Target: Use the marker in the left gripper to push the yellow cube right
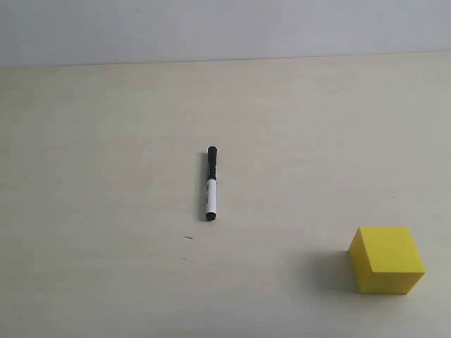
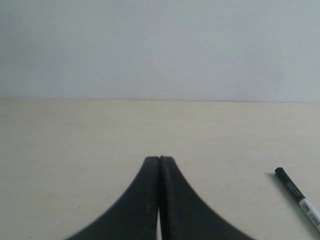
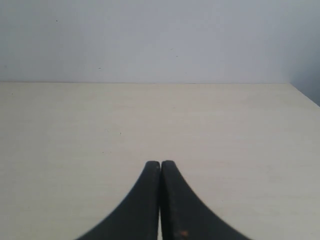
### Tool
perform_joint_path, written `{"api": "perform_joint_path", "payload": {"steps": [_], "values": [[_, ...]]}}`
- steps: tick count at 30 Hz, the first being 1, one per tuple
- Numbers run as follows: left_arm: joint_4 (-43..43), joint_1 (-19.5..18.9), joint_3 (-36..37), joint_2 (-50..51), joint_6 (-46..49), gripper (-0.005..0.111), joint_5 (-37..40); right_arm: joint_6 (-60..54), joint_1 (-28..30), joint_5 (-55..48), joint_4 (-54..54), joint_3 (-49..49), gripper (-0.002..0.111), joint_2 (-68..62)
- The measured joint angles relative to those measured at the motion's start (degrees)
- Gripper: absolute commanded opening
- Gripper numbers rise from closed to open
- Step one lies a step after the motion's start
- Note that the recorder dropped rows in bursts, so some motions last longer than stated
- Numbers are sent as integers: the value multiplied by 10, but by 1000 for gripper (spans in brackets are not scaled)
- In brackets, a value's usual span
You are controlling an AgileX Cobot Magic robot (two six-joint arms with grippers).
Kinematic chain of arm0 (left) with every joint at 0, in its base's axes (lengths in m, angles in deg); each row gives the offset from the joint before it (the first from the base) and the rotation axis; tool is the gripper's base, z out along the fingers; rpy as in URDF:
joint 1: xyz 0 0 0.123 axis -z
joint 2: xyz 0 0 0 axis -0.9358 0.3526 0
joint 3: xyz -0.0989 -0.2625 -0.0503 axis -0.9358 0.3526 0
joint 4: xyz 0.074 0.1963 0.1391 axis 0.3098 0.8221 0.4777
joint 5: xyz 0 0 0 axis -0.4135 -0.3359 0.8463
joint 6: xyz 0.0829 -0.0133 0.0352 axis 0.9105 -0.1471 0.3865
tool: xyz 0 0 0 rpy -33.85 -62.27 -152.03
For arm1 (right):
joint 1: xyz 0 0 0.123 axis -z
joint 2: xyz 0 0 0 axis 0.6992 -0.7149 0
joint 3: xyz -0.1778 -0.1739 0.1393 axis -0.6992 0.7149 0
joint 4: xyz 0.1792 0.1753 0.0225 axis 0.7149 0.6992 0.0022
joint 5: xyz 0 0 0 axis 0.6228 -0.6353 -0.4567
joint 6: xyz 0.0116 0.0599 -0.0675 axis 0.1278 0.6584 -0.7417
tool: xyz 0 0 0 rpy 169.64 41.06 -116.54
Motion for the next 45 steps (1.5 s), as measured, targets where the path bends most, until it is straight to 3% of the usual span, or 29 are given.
{"api": "perform_joint_path", "payload": {"steps": [12, 16, 23, 26, 45], "values": [[2, -13, 38, -38, 3, 0, 29, 1, 0, 0, 0, 0, 0, 0], [0, -48, 53, -38, 0, 0, 39, 1, 0, 0, 0, 0, 0, 0], [0, -142, 54, -38, -75, 0, 57, 1, 0, 0, 0, 0, 0, 0], [0, -161, 54, -38, -78, 0, 59, 1, 0, 0, 0, 0, 0, 0], [0, -166, 54, -38, -82, 0, 60, 1, 0, 0, 0, 0, 0, 0]]}}
